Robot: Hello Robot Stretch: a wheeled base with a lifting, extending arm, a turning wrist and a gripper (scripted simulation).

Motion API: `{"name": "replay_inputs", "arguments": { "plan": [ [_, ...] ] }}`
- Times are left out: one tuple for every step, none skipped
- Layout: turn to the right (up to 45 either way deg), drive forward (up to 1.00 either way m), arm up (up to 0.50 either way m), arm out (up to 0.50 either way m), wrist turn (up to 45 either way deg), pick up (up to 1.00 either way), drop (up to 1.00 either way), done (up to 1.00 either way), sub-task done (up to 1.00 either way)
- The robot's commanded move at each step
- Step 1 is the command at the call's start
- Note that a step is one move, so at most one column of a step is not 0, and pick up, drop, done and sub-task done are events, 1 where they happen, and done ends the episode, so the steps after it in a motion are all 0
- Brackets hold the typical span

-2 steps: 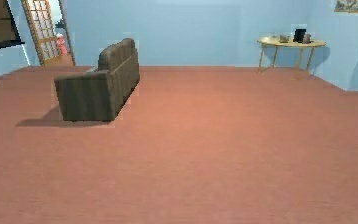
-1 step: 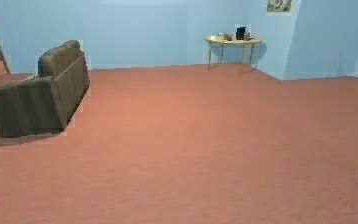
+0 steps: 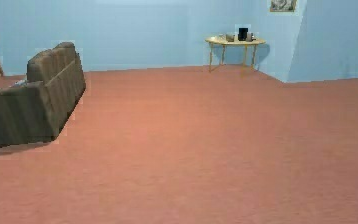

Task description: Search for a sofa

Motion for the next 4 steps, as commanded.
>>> {"name": "replay_inputs", "arguments": {
  "plan": [
    [18.0, 0.00, 0.00, 0.00, 0.0, 0.00, 0.00, 0.00, 0.00],
    [0.0, 0.10, 0.00, 0.00, 0.0, 0.00, 0.00, 0.00, 0.00],
    [-45.0, 0.00, 0.00, 0.00, 0.0, 0.00, 0.00, 0.00, 0.00],
    [-9.0, 0.00, 0.00, 0.00, 0.0, 0.00, 0.00, 0.00, 0.00]
  ]
}}
